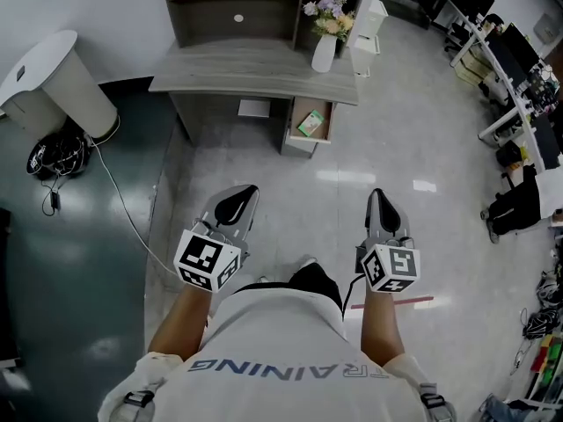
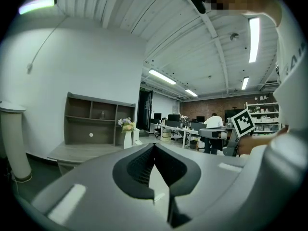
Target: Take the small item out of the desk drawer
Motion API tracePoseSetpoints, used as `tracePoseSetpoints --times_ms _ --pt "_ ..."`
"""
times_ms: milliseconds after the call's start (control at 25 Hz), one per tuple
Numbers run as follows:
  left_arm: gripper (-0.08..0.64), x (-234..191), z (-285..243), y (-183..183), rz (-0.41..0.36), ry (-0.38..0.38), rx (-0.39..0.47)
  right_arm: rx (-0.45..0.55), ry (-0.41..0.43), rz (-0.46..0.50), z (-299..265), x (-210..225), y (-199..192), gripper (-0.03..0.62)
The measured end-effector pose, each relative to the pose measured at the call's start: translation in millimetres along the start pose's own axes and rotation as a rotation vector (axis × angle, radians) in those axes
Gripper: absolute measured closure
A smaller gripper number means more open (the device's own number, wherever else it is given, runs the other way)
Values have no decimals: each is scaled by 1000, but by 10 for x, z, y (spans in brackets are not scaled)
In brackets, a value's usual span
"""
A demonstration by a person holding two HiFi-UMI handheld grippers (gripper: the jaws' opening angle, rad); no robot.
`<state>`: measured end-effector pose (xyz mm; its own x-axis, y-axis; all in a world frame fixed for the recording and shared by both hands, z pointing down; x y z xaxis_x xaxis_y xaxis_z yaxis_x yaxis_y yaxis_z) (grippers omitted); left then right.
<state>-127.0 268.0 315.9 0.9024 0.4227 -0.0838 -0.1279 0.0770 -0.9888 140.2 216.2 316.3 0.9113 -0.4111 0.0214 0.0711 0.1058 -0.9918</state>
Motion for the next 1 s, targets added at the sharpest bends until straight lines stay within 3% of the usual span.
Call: tracePoseSetpoints --times_ms 280,560,1000 --pt "560 -296 -332 -193 17 33 -41 -52 22 -25 -492 175 -297 577" --pt "561 -656 -1066 -205 7 51 -55 -66 47 -50 -1321 475 -435 577" --pt "560 -744 -2274 -348 -3 29 -86 -89 23 -105 -2127 1346 -709 577"
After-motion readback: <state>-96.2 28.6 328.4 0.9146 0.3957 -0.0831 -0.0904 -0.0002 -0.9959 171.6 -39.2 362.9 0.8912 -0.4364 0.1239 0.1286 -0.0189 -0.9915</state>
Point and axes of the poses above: the fingertips, and each gripper's own axes: z backward along the fingers, x to its right, y out of its top, the point moved 3 cm from there along z, backward along the fingers, and after that the axes turned 14 degrees about x, right-handed, at the moved point
